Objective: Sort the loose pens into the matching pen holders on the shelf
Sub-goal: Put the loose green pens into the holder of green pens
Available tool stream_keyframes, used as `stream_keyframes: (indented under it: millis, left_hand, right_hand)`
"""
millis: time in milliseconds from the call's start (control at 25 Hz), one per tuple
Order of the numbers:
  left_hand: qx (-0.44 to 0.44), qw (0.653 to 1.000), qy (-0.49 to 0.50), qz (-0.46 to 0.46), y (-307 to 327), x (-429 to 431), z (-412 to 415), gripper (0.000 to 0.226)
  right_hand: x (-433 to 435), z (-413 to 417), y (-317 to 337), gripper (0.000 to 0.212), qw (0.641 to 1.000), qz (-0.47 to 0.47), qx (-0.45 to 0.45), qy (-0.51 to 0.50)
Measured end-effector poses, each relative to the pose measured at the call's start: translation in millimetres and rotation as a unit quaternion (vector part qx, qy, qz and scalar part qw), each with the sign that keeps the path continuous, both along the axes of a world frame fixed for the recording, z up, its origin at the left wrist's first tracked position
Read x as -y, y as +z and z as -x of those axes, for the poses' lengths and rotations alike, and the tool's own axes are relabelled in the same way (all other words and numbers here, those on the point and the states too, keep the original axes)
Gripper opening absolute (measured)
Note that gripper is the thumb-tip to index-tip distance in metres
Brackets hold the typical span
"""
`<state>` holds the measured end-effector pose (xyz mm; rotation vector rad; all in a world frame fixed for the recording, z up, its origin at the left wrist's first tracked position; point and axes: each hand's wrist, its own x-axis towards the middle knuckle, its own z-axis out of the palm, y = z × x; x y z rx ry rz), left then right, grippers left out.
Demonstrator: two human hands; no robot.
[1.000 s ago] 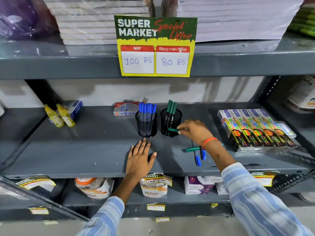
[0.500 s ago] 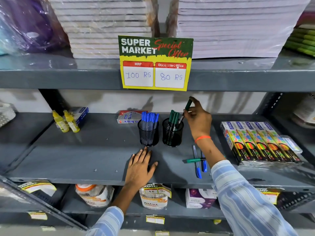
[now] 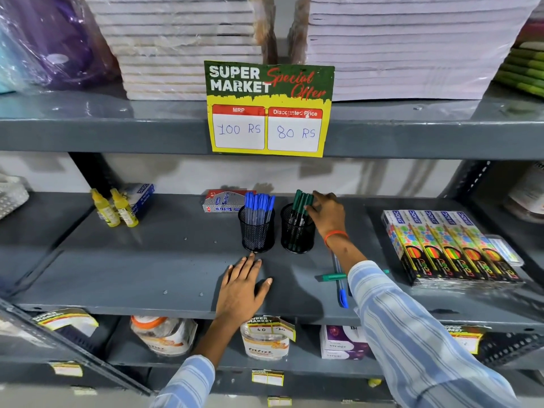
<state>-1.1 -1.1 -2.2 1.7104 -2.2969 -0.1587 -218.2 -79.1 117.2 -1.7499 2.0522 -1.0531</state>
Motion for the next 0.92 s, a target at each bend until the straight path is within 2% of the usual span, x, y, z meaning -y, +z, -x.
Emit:
stream_keyframes:
  millis: [80,160,200,240,320,440,560,720,800,920]
  left_hand:
    - [-0.003,1.0,-0.003,-0.002,1,0,0,0.059]
    - [-0.006,1.0,-0.002,-0.006,1,0,1,0.059]
    - [-0.006,1.0,-0.002,-0.007,1,1,1,0.059]
    - [-0.006,1.0,-0.001,-0.006,0,0,0,0.06]
    - [-0.006,1.0,0.0,-0.004,-1,1,0,0.06]
    - [-0.013,1.0,-0.001,-0.003,-1,0,0,0.06]
    - [-0.017,1.0,0.0,-0.003,-2,0,0,0.06]
    - [-0.013,1.0,-0.001,-0.002,-2,1,0,0.06]
    - [-0.01,1.0,0.0,0.0,-2,1,0,0.06]
    - [-0.008,1.0,0.007,0.001,-3,1,0,0.059]
  right_hand:
    - [-5,4,3,0.051,1.0,-0.006,0.018,-0.012]
    - [-18,10,1,0.037,0.998,-0.008,0.055,-0.023]
    - [-26,16,-1,0.029,0.997,-0.046,0.053,-0.012]
    - [-35,21,-5,0.025,0.993,-0.113,0.025,0.017]
    - [-52,31,-14,0.031,0.958,-0.255,-0.074,0.105]
    - [-68,42,-24,0.03,0.919,-0.324,-0.152,0.166]
    - [-72,44,-27,0.026,0.906,-0.339,-0.168,0.191]
    - [-72,40,-19,0.019,0.914,-0.322,-0.154,0.195]
    - [-68,36,-5,0.02,0.93,-0.295,-0.107,0.189]
    - [-57,28,20,0.024,0.978,-0.168,-0.03,0.12]
